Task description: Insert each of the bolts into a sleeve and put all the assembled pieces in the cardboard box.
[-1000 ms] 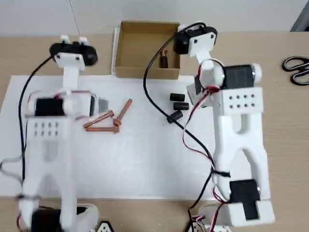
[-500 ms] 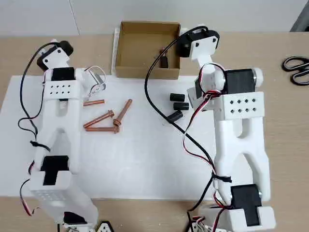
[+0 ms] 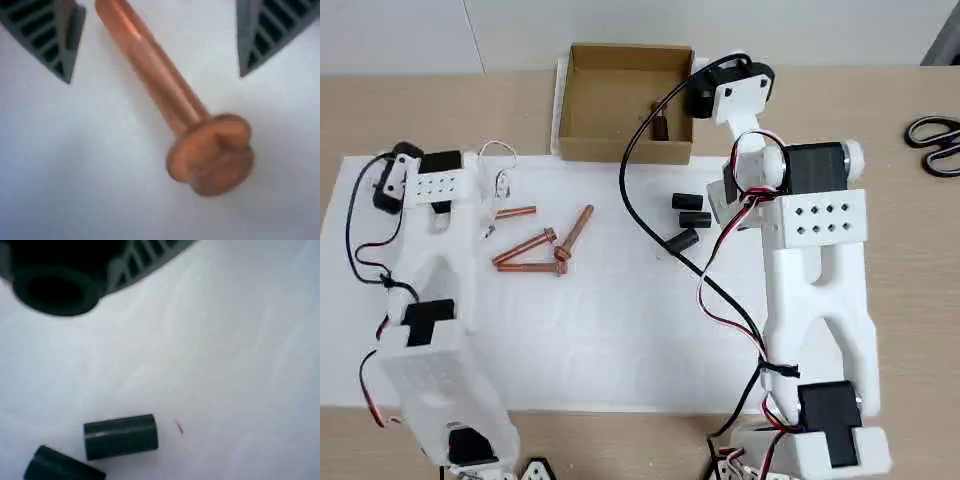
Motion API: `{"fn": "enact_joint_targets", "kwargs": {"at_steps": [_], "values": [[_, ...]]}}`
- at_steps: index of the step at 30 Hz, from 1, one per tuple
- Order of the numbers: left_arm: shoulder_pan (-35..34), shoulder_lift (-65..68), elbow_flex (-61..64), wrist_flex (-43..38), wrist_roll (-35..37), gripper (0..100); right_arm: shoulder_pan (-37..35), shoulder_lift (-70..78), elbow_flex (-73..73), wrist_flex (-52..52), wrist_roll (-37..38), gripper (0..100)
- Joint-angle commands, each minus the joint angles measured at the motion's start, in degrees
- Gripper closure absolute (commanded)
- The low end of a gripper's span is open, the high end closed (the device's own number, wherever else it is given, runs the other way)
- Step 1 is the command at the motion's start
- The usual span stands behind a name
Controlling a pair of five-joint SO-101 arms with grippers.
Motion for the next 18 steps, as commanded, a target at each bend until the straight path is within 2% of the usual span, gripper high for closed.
{"fn": "enact_joint_targets", "kwargs": {"at_steps": [1, 7, 13, 18], "values": [[-0.44, 1.32, -2.86, -2.29, 0.44, 80, -0.04, -2.77, -0.09, -0.31, -0.7, 99.5], [-0.44, 4.31, -2.86, -4.4, 0.44, 80, -0.04, -2.86, 0.44, -0.31, -0.7, 99.5], [-0.35, 4.04, -2.86, -4.66, 0.35, 100, 0.13, -2.95, 1.76, -0.31, -0.7, 99.5], [0.62, 3.96, -2.95, -4.04, 0.09, 100, 0.13, -2.95, 1.67, -0.31, -0.7, 99.5]]}}
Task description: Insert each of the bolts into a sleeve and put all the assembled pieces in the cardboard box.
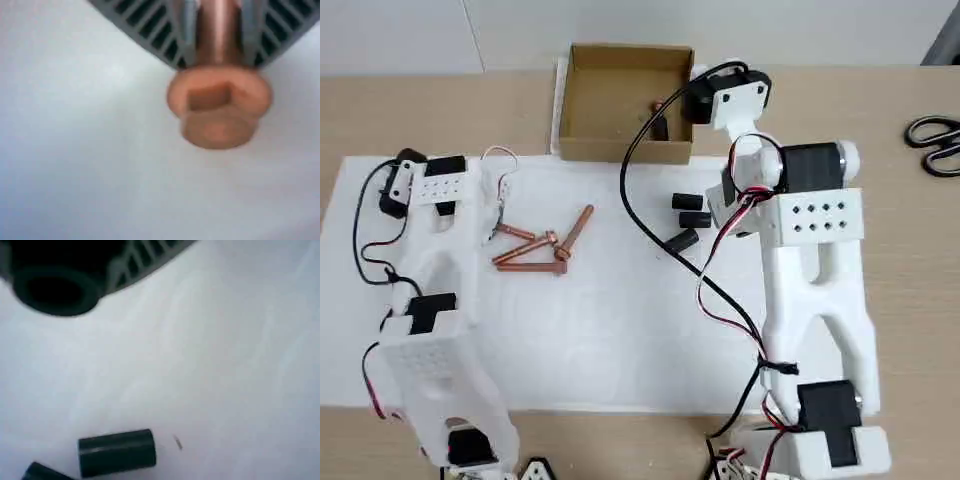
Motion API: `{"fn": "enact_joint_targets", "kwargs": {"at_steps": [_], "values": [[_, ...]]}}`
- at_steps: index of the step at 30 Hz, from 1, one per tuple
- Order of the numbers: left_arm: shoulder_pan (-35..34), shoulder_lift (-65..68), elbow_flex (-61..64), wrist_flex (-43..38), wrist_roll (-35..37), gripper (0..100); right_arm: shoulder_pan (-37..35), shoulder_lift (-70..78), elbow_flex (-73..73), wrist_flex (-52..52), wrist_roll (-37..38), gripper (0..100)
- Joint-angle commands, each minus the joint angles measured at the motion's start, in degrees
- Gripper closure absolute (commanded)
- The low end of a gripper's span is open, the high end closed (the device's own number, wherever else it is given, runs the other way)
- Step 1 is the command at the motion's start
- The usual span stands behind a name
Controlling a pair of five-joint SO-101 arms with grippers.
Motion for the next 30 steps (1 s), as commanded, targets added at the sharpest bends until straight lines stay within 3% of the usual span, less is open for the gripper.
{"fn": "enact_joint_targets", "kwargs": {"at_steps": [1, 8, 12, 17, 22, 30], "values": [[0.97, -0.62, -2.68, -0.7, -0.62, 100, 0.13, -2.95, -0.26, -0.4, -0.7, 99.5], [5.98, -7.3, -14.99, 9.41, -21.1, 100, 0.13, -2.95, -0.35, -0.4, -0.7, 99.5], [10.02, -13.36, -24.48, 19.87, -29.8, 100, -0.04, -3.03, -0.44, -0.4, -0.7, 99.5], [17.14, -21.45, -31.08, 32.18, -46.77, 100, -0.22, -4.0, -0.26, -0.04, -0.7, 99.5], [19.52, -31.3, -27.82, 32.26, -48.79, 100, -0.84, -14.9, 4.66, 0.04, -0.7, 99.5], [23.21, -44.66, -17.63, 31.12, -48.7, 100, -9.71, -46.29, 25.49, -0.4, -0.35, 99.5]]}}
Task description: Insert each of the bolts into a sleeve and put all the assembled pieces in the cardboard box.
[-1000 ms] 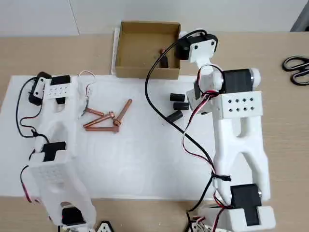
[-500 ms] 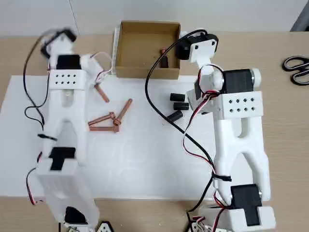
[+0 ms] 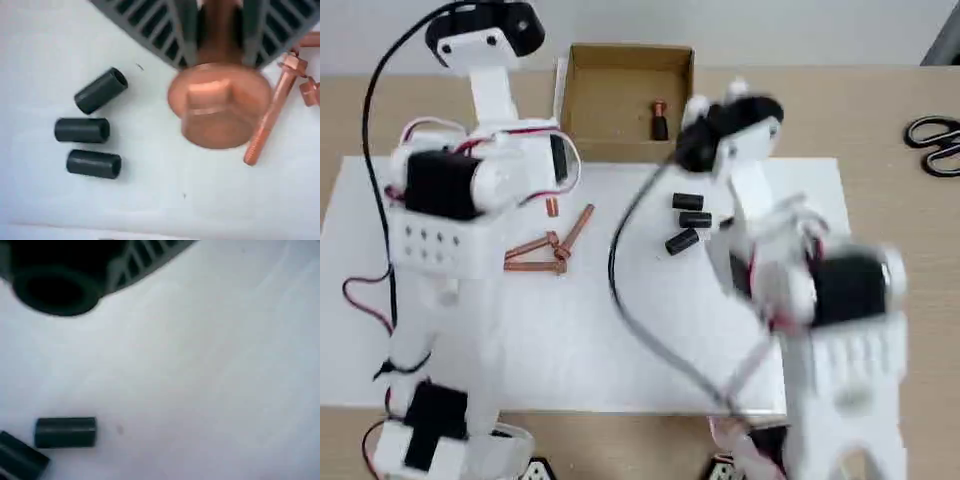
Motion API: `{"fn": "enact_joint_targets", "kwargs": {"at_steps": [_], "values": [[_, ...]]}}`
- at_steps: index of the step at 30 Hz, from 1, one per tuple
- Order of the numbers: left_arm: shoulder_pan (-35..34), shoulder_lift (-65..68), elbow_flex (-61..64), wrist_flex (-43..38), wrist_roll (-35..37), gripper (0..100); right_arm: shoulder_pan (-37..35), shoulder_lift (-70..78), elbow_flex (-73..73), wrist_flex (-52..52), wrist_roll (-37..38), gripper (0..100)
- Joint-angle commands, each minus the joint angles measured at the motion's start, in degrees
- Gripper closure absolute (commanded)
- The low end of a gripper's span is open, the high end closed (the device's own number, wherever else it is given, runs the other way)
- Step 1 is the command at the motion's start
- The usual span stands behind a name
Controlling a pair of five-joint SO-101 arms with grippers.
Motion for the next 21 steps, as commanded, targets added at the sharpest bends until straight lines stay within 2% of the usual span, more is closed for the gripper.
{"fn": "enact_joint_targets", "kwargs": {"at_steps": [1, 4, 7, 14, 18, 21], "values": [[1.76, -7.47, 4.97, -1.67, 0.35, 100, -3.65, -15.78, 10.9, -0.4, -0.26, 99.5], [2.81, -13.27, 11.82, -6.68, 3.78, 100, -6.2, -27.38, 20.31, -2.95, -0.26, 99.5], [4.57, -19.25, 21.32, -14.68, 4.84, 100, -6.2, -36.53, 31.38, -11.38, -0.53, 99.5], [9.41, -30.68, 51.82, -45.98, 6.95, 100, -3.12, -48.31, 57.49, -30.73, -1.23, 99.5], [14.33, -35.16, 63.25, -60.13, 6.95, 100, -3.12, -49.01, 62.51, -37.32, -6.59, 99.5], [15.65, -36.13, 68.0, -66.55, 6.95, 100, -3.12, -49.1, 65.85, -41.19, -12.13, 99.5]]}}
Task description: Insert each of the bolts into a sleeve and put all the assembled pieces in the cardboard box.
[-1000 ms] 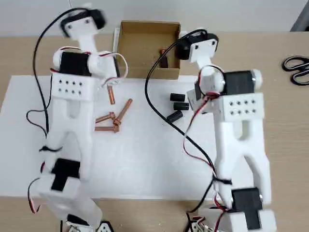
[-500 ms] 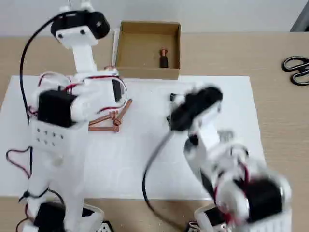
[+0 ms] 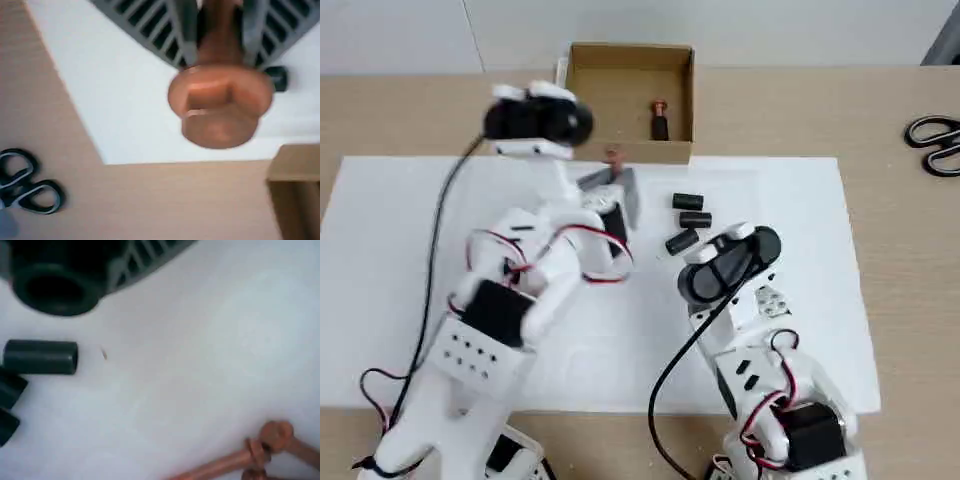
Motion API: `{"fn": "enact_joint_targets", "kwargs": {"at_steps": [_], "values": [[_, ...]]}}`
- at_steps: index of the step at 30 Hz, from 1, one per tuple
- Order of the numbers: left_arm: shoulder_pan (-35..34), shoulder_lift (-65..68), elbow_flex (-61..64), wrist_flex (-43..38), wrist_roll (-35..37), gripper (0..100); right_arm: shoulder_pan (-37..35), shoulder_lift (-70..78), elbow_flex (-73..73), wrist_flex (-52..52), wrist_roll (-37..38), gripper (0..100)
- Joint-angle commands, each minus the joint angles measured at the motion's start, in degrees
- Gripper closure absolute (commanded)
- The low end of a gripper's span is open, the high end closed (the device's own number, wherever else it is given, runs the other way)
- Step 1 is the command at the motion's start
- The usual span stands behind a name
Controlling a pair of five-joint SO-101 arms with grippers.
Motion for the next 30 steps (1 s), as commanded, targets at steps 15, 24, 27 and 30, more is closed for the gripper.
{"fn": "enact_joint_targets", "kwargs": {"at_steps": [15, 24, 27, 30], "values": [[9.76, -3.25, 4.62, -8.88, 2.2, 100, -7.6, -1.36, 5.71, -8.57, -10.9, 99.5], [9.76, -2.9, 3.38, -3.78, 4.04, 100, -7.6, -3.82, 5.63, -8.57, -10.81, 99.5], [9.76, -2.9, 3.47, -3.69, 4.84, 100, -7.6, -6.73, 5.89, -8.4, -10.81, 99.5], [9.76, -2.81, 3.56, -3.69, 4.92, 100, -7.6, -8.13, 5.89, -8.13, -10.81, 99.5]]}}
